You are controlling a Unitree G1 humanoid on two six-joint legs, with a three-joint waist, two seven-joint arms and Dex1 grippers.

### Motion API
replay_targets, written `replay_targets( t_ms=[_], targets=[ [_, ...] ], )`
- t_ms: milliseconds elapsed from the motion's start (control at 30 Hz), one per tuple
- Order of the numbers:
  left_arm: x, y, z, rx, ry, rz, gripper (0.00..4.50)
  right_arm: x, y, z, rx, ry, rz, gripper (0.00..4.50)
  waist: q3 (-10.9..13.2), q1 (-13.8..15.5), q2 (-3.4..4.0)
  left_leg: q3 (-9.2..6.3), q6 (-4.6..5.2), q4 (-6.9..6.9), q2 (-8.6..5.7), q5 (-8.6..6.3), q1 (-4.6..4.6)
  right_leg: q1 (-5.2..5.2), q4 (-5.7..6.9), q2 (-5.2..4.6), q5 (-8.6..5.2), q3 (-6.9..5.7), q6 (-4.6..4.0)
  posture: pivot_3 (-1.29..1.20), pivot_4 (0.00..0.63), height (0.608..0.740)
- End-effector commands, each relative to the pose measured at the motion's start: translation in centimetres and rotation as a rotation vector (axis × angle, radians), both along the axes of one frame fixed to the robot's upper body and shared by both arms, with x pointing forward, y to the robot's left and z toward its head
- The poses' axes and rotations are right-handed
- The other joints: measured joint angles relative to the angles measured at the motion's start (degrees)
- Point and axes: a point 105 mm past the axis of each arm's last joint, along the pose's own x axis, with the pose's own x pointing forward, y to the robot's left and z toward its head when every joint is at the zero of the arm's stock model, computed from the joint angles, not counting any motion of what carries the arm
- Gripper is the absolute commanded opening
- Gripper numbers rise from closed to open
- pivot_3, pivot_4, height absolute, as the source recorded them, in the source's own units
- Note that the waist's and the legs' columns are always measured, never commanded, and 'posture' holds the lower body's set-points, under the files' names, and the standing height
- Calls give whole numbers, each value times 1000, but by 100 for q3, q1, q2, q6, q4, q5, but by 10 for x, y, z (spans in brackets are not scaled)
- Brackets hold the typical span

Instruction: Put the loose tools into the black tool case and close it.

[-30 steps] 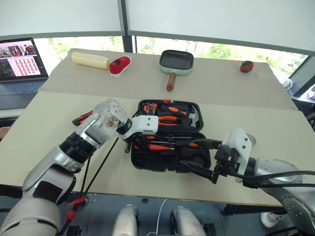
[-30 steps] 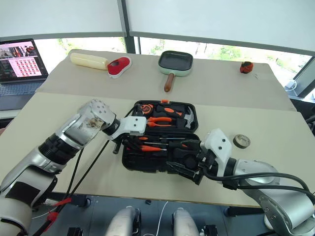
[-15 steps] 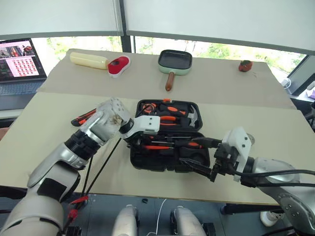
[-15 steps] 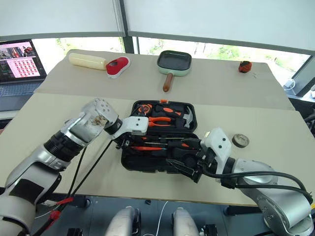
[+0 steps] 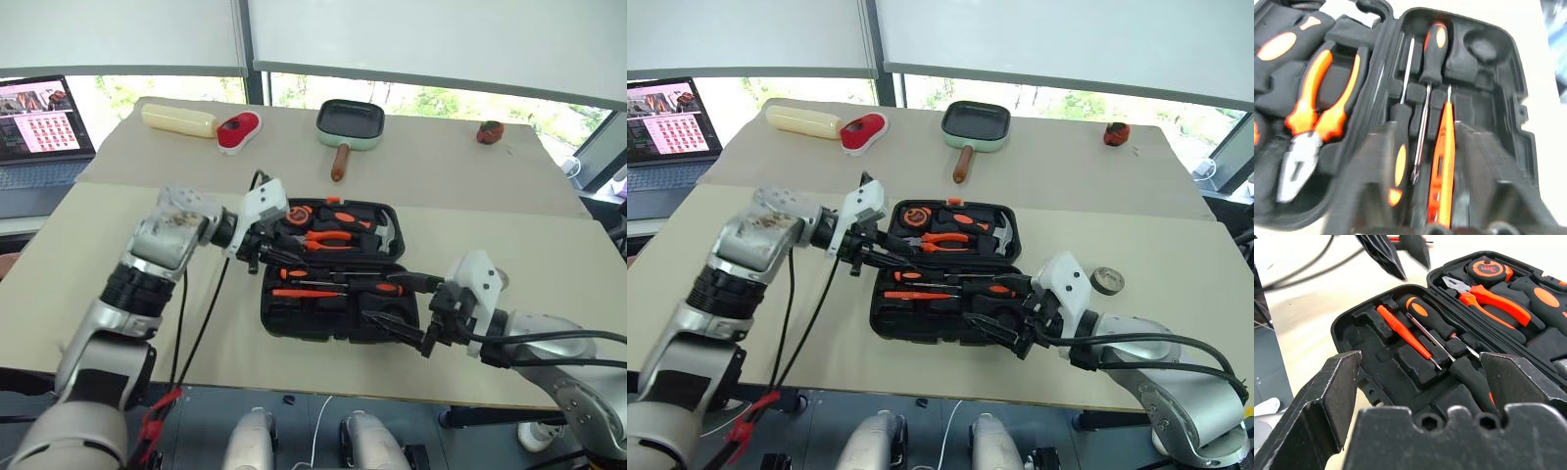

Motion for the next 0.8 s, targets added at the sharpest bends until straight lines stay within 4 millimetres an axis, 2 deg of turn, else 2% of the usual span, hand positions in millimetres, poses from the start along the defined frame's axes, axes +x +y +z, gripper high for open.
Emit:
replay_targets(
  t_ms=[33, 100, 233, 367, 500, 800],
  targets=[
    [-3, -9, -7, -131, -15, 5, 203, 0, 1, 9, -14, -46, 19, 4500, 0, 1, 0, 0, 0, 0, -1, 0, 0, 0, -1, 0, 0, 0, 0, 0, 150, 740],
    [-5, -10, -21, -120, -6, 20, 91, 1, 0, 9, -22, -42, 23, 4500, 0, 1, 0, 0, 0, 0, -1, 0, -1, 1, -1, 0, 0, 0, 0, 0, 150, 740],
    [-8, -10, -35, -106, 44, 49, 91, 2, -2, 9, -31, -39, 18, 4500, 0, 6, 0, 0, 0, 1, -2, 0, -1, 1, 0, 0, 1, 0, 0, 0, 150, 740],
    [-11, -10, -41, -109, 57, 51, 91, 1, -3, 8, -33, -36, 16, 4500, 0, 14, 0, -1, 0, 2, -3, 0, -1, 4, -1, -1, 2, 0, 2, 0, 150, 740],
    [-24, -4, -55, -41, 51, -13, 91, 0, -2, 6, -31, -28, 10, 4500, -1, 3, 2, -1, 0, 2, -2, 0, 0, 4, -1, -1, 2, 0, 2, 0, 150, 740],
    [-26, 12, -71, 49, 8, -10, 91, 0, -2, 2, -25, -18, -2, 4500, -14, -11, 16, 0, 0, 2, -1, -1, 4, 8, -2, 0, 2, 1, 1, 0, 150, 740]
  ],
)
